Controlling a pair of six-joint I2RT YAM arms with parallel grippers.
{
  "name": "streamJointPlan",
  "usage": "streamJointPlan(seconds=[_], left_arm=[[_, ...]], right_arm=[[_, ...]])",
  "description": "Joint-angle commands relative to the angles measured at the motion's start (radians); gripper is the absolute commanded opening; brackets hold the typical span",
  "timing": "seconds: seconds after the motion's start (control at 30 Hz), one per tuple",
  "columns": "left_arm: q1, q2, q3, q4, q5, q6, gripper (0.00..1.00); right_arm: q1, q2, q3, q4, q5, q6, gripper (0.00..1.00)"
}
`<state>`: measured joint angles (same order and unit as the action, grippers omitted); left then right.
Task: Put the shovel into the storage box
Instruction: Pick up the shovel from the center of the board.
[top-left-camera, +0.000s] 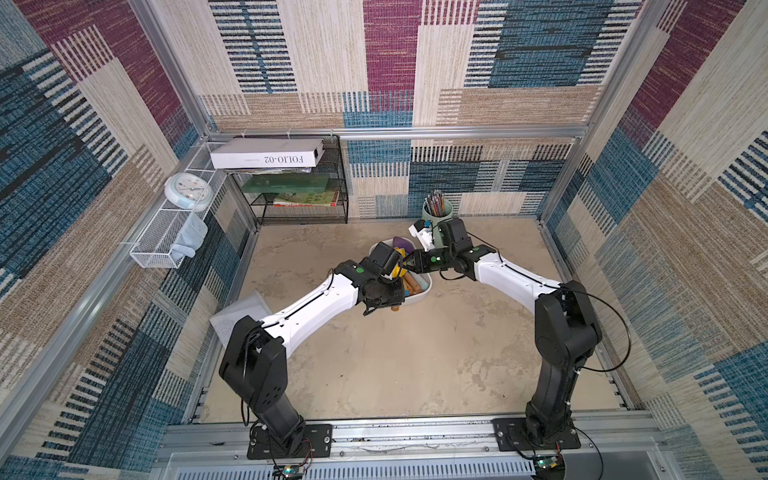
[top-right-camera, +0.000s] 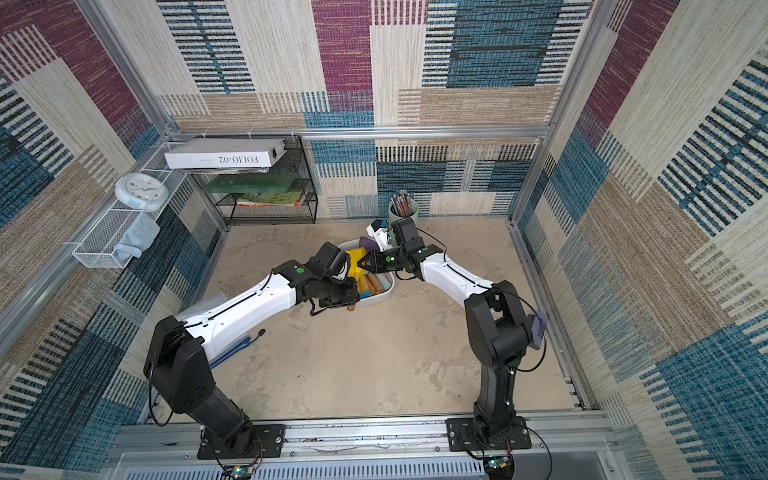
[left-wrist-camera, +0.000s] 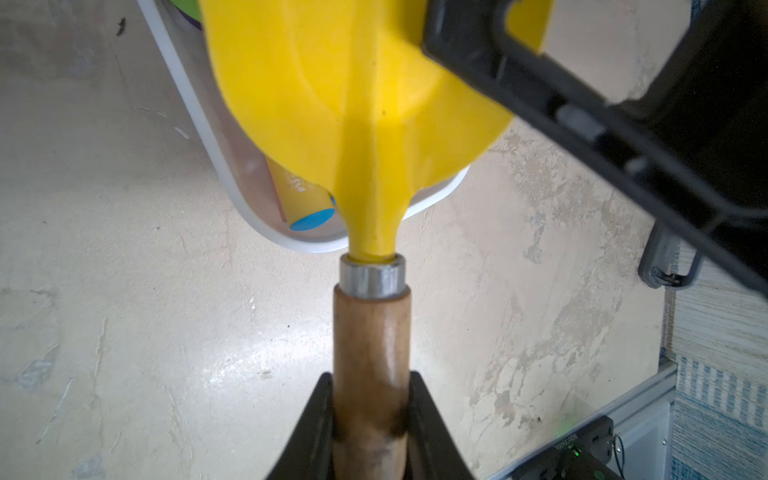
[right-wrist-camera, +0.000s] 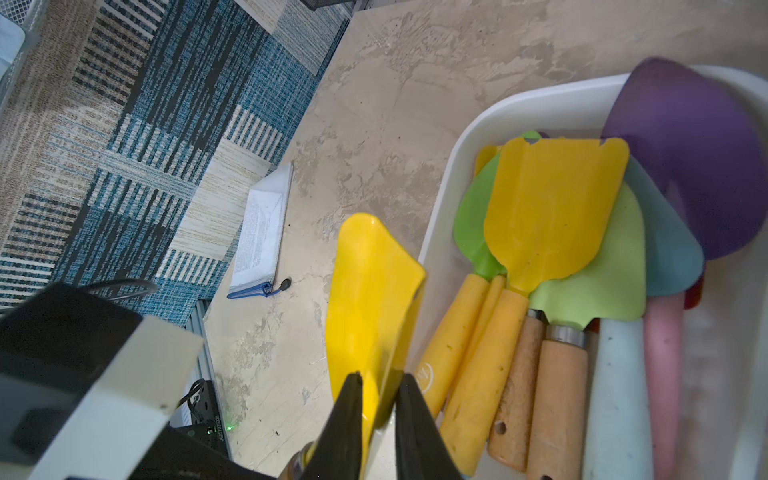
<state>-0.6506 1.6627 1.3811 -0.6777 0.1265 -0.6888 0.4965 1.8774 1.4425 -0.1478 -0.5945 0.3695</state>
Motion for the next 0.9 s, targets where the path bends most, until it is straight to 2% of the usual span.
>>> streamJointPlan(seconds=[0.0,0.1,0.17,0.3,0.33,0.4,0.6,0.87], left_arm=[[-0.003,-0.008,0.012,0.013,0.010,0.006,0.00],[-0.004,-0.013,0.015,0.018,0.018,0.005,0.03],[-0.004,-0.017,0.017,0.023,0.029,0.005,0.23],[-0.006,-0.027,0.021,0.023,0.042,0.006,0.75],[-0.006,-0.027,0.024,0.022,0.046,0.006,0.82],[-0.006,-0.028,0.031,0.014,0.057,0.004,0.91],[-0.007,-0.048,0.037,-0.002,0.070,0.003,0.94],[-0.007,-0.188,0.002,-0.002,0.015,0.030,0.95]], right_arm=[[0.004,0.009,0.011,0.027,0.001,-0.001,0.08],[0.004,0.018,0.019,0.026,0.005,0.002,0.01],[0.005,0.023,0.024,0.026,0.010,0.003,0.00],[0.005,0.036,0.043,0.022,0.022,0.009,0.00],[0.005,0.041,0.050,0.019,0.027,0.011,0.00],[0.004,0.049,0.068,0.014,0.032,0.011,0.00],[0.000,0.117,0.176,-0.060,0.065,-0.031,0.00],[-0.063,0.246,0.364,-0.221,0.036,-0.142,0.00]])
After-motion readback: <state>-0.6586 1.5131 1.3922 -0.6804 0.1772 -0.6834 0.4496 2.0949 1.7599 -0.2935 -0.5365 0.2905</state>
